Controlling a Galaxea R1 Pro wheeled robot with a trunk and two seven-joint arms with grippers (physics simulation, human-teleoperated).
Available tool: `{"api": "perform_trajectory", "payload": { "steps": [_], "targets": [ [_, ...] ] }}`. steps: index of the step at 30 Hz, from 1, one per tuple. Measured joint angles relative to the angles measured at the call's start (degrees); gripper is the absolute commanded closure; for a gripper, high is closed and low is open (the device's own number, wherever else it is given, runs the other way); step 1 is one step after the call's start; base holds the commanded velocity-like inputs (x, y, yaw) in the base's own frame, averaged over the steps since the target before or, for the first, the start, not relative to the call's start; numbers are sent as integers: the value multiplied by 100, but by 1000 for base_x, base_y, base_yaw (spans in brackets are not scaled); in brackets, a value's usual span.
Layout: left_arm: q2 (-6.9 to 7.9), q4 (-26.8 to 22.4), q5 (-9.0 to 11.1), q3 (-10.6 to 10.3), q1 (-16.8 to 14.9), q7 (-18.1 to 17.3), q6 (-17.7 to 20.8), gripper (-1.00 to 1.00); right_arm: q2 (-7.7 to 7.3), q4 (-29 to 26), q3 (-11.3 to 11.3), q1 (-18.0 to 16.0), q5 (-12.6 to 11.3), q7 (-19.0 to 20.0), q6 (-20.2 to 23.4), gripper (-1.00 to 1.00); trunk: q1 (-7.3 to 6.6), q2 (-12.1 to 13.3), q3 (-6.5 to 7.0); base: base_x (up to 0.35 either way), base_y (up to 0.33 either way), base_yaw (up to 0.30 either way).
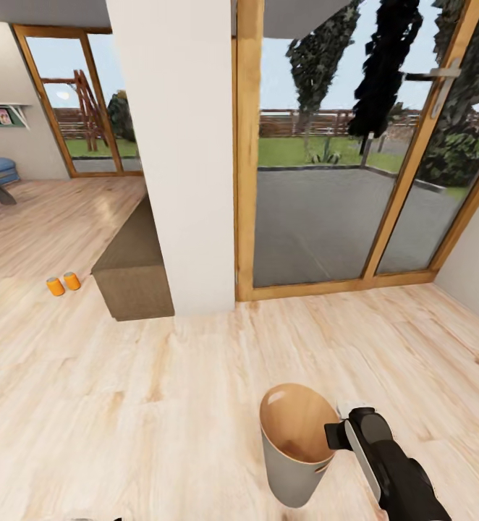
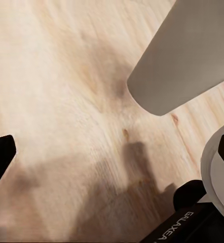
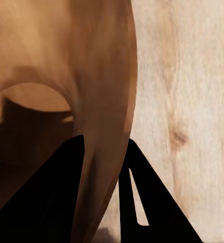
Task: Put the three can of soda from the living room inside the tash can in the kitchen.
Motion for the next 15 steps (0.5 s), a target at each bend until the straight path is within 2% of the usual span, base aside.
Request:
{"api": "perform_trajectory", "payload": {
  "steps": [15],
  "targets": [
    [0,0,0,0,-2,0,0,-100,0,0,0,0,3,0,0,100,0,0,0,0,318,0]
  ]
}}
